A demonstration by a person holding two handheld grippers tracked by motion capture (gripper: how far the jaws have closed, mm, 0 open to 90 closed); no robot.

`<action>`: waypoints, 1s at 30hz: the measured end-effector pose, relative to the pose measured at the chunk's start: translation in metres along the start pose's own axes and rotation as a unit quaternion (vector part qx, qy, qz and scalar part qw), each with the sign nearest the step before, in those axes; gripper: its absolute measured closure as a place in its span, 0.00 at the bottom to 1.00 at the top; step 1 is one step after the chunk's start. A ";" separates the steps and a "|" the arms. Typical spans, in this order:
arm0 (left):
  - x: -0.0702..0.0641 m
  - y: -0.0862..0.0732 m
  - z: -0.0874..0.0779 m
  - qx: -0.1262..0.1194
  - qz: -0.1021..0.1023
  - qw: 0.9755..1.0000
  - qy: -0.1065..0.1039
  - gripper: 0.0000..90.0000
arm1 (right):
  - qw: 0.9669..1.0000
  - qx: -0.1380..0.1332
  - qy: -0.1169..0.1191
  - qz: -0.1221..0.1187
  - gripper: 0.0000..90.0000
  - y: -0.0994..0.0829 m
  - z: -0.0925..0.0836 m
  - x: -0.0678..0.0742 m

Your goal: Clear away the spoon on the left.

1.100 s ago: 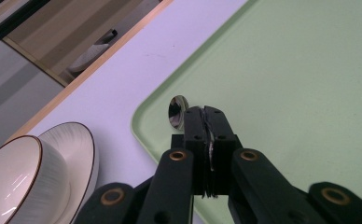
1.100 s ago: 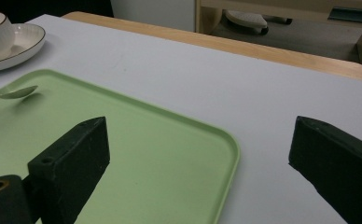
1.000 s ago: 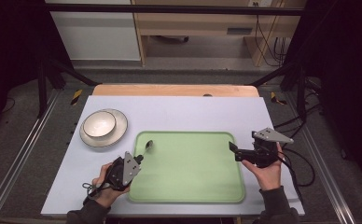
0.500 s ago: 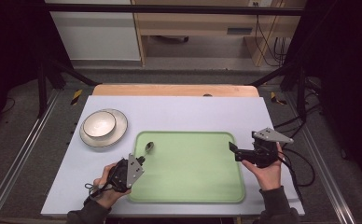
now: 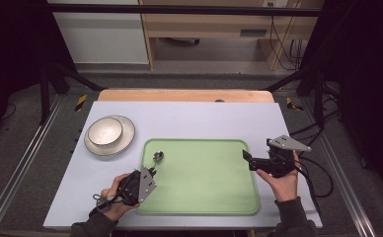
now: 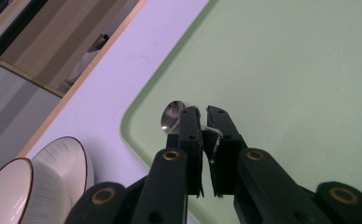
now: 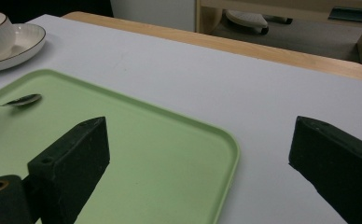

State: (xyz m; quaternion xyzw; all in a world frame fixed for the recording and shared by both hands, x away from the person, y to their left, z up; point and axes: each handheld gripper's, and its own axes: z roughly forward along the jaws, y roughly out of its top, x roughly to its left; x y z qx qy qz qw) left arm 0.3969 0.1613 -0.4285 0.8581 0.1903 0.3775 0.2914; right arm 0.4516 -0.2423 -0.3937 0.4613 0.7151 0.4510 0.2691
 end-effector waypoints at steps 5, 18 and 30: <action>-0.002 0.001 0.000 0.001 0.013 1.000 -0.005 0.94 | 1.000 0.001 0.000 0.001 0.06 0.000 0.000 0.000; -0.007 0.002 0.003 0.007 0.030 0.999 -0.020 0.92 | 1.000 0.002 0.001 -0.001 0.06 0.000 0.000 0.000; -0.009 0.002 0.006 0.014 0.043 0.998 -0.036 0.88 | 1.000 0.000 0.002 0.001 0.06 0.000 -0.001 0.000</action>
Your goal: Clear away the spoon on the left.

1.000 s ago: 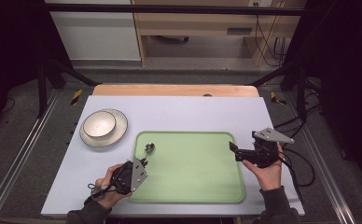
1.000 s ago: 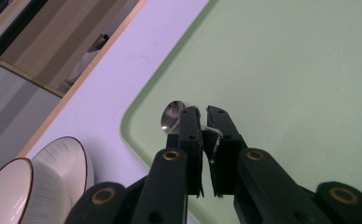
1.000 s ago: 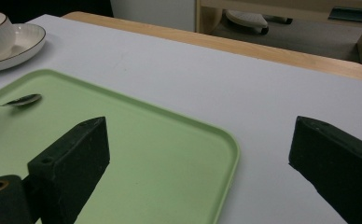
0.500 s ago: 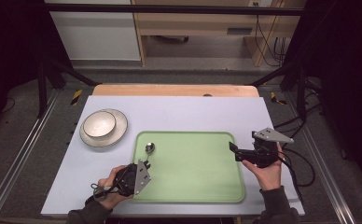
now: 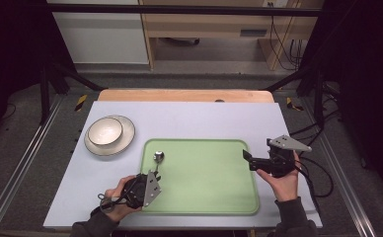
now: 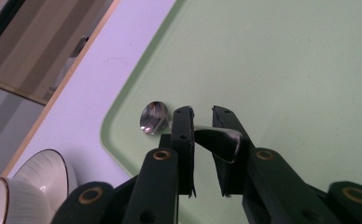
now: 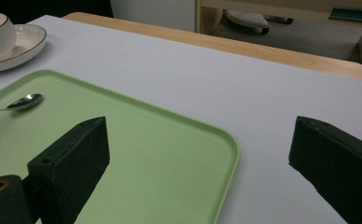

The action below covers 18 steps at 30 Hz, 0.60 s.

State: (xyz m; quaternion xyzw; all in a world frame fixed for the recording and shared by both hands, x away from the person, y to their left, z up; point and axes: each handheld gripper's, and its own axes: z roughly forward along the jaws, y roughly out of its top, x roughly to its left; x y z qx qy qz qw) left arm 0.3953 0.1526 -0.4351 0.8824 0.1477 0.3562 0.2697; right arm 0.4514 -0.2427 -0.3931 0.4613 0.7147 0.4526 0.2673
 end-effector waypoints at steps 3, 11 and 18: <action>-0.001 0.000 0.001 0.001 0.001 1.000 -0.006 0.86 | 1.000 0.000 0.000 0.000 0.06 0.000 0.000 0.000; 0.000 0.000 0.002 0.008 0.004 1.000 -0.014 0.80 | 1.000 0.000 0.000 0.000 0.06 0.000 0.000 0.000; -0.001 -0.001 0.004 0.017 0.007 1.000 -0.024 0.74 | 1.000 0.000 0.000 0.000 0.06 0.000 -0.001 0.000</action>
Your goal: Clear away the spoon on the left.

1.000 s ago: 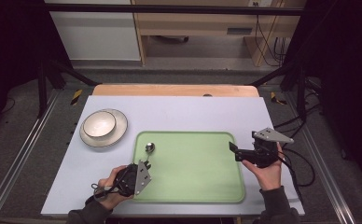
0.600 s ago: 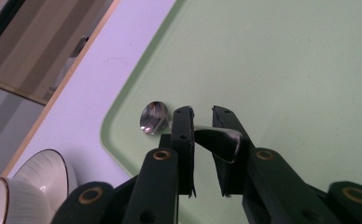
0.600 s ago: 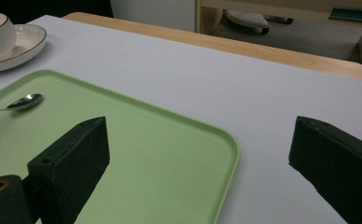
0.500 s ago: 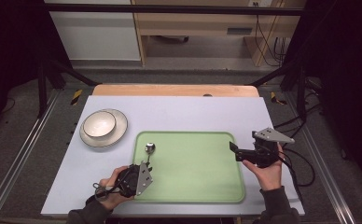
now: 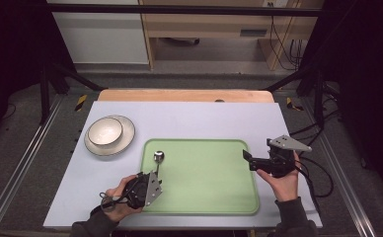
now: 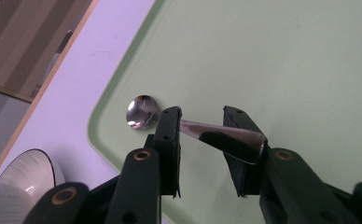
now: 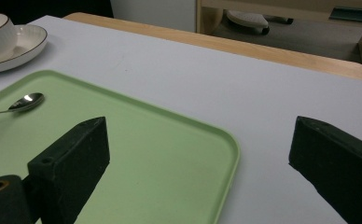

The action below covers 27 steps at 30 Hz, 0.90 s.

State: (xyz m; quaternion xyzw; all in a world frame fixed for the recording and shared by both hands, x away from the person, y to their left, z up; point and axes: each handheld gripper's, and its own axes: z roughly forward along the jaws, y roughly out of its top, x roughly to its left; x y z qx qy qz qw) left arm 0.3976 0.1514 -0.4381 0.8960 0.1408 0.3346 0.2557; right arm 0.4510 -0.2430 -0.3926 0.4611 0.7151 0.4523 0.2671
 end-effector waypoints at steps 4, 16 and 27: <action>0.000 0.000 0.001 0.002 0.002 1.000 -0.003 0.70 | 1.000 0.000 0.000 0.000 0.06 0.000 0.000 0.000; 0.001 0.000 0.002 0.009 -0.006 1.000 -0.012 0.56 | 1.000 0.001 0.001 -0.001 0.06 0.000 0.000 0.000; 0.002 0.000 0.005 0.017 -0.017 0.999 -0.024 0.41 | 1.000 0.002 0.001 -0.001 0.06 0.000 0.000 0.000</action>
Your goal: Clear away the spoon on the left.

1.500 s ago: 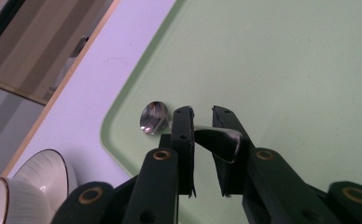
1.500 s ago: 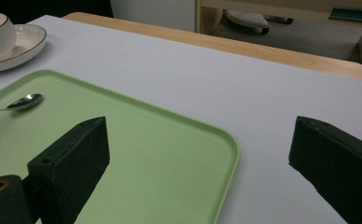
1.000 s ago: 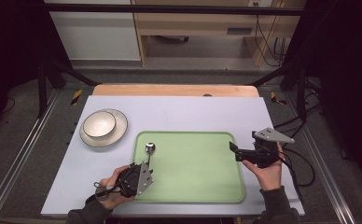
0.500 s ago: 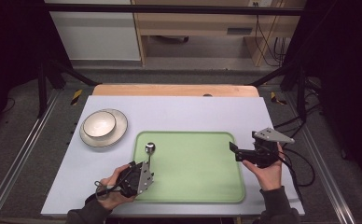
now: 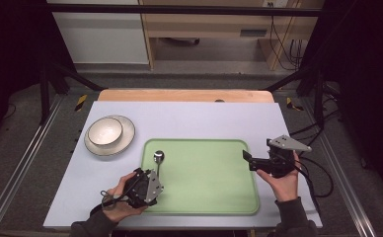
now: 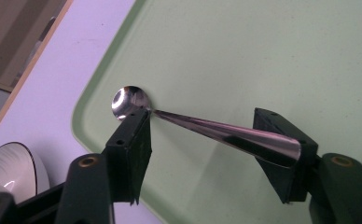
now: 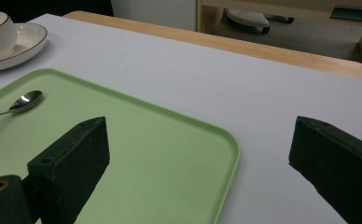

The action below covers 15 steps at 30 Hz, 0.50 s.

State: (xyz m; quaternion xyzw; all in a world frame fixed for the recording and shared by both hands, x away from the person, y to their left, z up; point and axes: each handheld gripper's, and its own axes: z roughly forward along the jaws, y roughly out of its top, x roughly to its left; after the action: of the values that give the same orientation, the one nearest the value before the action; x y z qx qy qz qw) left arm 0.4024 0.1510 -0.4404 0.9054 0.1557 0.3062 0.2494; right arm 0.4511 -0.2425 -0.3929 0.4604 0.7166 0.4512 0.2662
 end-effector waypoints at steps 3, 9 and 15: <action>0.001 0.000 0.001 0.003 -0.004 1.000 -0.007 0.37 | 1.000 0.000 0.000 0.000 0.06 0.000 0.000 0.000; 0.000 0.000 0.003 0.010 -0.006 1.000 -0.017 0.32 | 1.000 0.001 0.000 0.000 0.06 0.000 0.000 0.000; -0.001 0.000 0.004 0.020 0.000 0.999 -0.027 0.28 | 1.000 0.001 0.000 0.000 0.06 0.000 0.000 0.000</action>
State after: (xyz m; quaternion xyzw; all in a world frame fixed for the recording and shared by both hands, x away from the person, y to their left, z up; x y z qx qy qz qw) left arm 0.4043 0.1494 -0.4438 0.9182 0.1546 0.2788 0.2351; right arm 0.4510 -0.2426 -0.3929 0.4604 0.7171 0.4508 0.2656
